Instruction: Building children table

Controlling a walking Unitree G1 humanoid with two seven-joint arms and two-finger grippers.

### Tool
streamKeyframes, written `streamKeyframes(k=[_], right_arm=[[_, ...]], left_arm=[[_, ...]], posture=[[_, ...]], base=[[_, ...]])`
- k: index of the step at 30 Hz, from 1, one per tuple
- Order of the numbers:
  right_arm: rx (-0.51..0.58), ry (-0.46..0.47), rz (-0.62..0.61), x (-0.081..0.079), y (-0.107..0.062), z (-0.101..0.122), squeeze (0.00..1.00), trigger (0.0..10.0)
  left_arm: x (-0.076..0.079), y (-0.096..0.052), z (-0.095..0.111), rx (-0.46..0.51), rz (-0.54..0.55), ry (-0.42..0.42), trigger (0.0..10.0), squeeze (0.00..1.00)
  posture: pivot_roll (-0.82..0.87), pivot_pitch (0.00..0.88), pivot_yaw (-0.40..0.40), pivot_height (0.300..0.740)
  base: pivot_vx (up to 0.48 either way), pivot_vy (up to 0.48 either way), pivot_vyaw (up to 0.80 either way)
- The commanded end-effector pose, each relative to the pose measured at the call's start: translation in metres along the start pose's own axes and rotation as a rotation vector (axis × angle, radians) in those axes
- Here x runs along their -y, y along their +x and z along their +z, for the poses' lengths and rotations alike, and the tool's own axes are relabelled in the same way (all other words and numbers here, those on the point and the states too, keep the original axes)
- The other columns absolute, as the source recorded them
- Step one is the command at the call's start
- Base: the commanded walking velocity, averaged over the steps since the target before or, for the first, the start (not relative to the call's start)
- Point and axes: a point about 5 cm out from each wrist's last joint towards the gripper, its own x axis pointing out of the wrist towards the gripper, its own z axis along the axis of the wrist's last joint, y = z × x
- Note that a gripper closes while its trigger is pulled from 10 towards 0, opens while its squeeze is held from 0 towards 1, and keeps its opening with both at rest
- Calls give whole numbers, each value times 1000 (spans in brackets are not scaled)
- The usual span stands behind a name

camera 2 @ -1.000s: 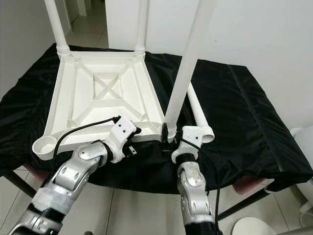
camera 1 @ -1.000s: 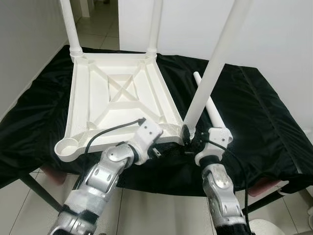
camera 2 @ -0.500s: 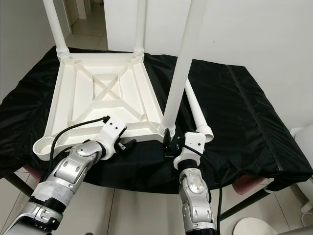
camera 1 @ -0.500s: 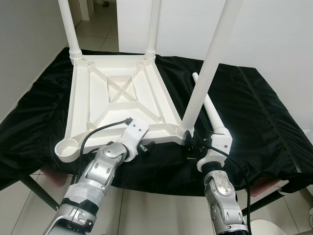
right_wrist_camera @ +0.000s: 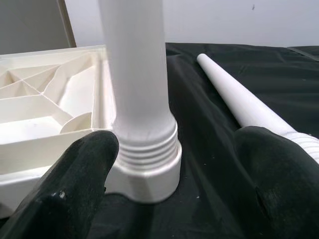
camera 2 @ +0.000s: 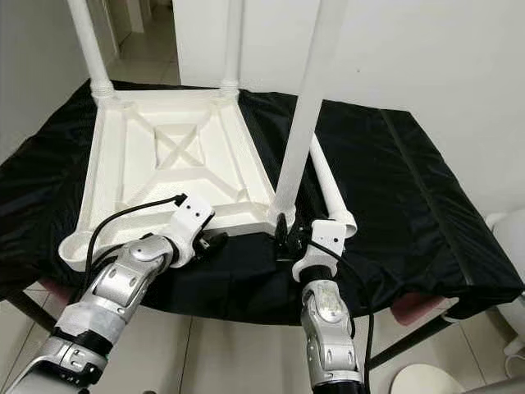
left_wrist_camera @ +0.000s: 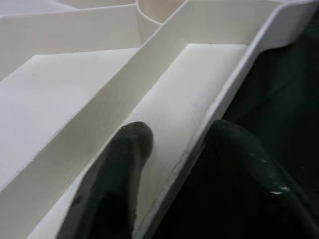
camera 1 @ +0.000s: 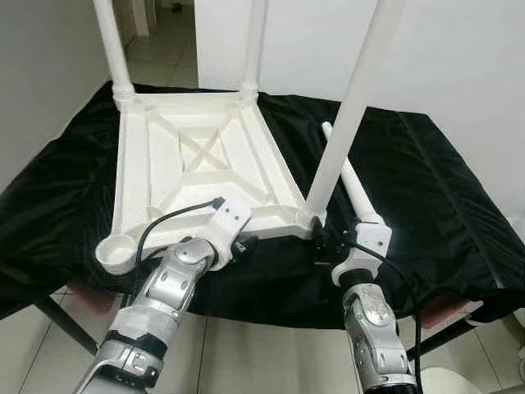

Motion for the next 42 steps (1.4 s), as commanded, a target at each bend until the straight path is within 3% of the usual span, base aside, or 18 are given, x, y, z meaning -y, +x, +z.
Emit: streamKeyframes(k=[1,11,12,13,17,20,21,22,27,28,29,30,35,42], right_arm=[[2,9,-8,1,1,0,0,10000],[-1,0,-22,3,0,0,0,10000],[-1,-1,-23,2,1,0,0,10000],[-1,-1,-25,2,1,0,0,10000],[2,2,-32,3,3,0,0,10000],[3,0,-33,3,3,1,0,10000],[5,-1,-35,3,4,1,0,10000],[8,-2,-38,3,4,2,0,10000],[10,-5,-44,4,6,2,0,10000],[10,-7,-45,5,6,2,0,10000],[10,-7,-45,5,6,2,0,10000],[11,-8,-47,5,7,2,0,10000],[13,-11,-56,7,8,3,0,10000],[17,-11,-54,6,12,4,0,10000]], left_arm=[[-7,-2,-7,-29,76,-30,0,0],[-8,-2,-8,-35,87,-26,0,0],[-8,-1,-7,-32,90,-14,3843,0],[-7,0,-4,-15,93,-4,10000,0],[-2,1,10,74,91,18,10000,0],[1,0,15,119,50,-47,10000,0],[3,-1,17,136,22,-103,10000,1000],[6,-4,21,172,-26,-143,10000,1000],[17,-10,33,261,-120,-124,10000,1000],[19,-12,35,280,-139,-133,10000,537],[19,-12,35,280,-139,-133,10000,537],[16,-14,36,291,-134,-147,10000,0],[0,-19,31,283,-87,-135,10000,0],[-50,-35,13,173,20,-55,10000,0]], posture=[[27,0,-50,740],[26,0,-45,740],[27,0,-44,740],[27,1,-44,740],[27,6,-44,740],[27,9,-43,740],[26,11,-43,740],[27,20,-41,740],[28,29,-37,740],[27,30,-36,740],[27,30,-36,740],[26,33,-34,740],[27,37,-35,740],[37,59,-38,740]], base=[[0,0,0],[0,0,0],[0,0,0],[0,0,0],[0,0,0],[0,0,0],[0,0,0],[0,0,0],[0,0,0],[0,0,0],[0,0,0],[0,0,0],[0,0,0],[0,0,0]])
